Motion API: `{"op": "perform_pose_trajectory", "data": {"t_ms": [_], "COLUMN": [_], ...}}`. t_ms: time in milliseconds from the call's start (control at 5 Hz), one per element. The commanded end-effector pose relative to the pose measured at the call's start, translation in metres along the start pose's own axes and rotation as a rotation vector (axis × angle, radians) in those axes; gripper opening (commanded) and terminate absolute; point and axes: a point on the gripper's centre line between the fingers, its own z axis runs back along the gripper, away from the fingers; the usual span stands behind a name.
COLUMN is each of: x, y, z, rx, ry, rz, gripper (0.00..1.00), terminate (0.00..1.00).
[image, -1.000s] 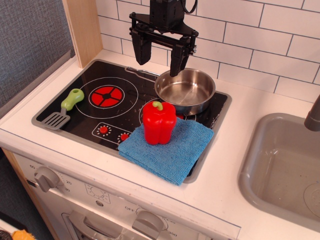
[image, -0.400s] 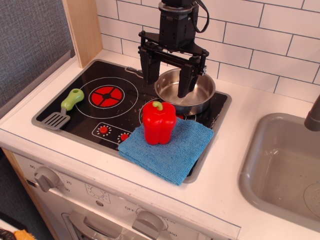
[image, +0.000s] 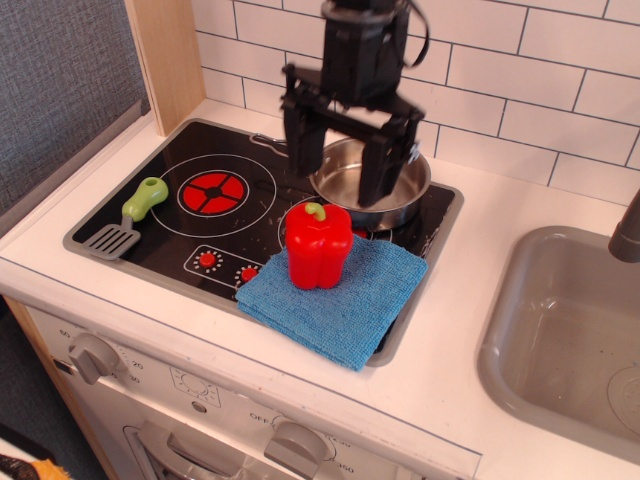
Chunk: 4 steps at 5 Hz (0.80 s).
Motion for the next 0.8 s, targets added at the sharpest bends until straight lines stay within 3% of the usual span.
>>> {"op": "perform_pose_trajectory", "data": {"t_ms": [0, 200, 600], "x": [-0.024, -0.021, -0.008], "y": [-0.011, -0.008, -0.005], "z": [-0.010, -0.022, -0.017], "rx": [0.041, 0.039, 0.021], "ry": [-0.014, -0.003, -0.018], "rz": [-0.081, -0.075, -0.046], "gripper": [1.00, 0.00, 0.00], "terminate": [0.00, 0.00, 0.00]}}
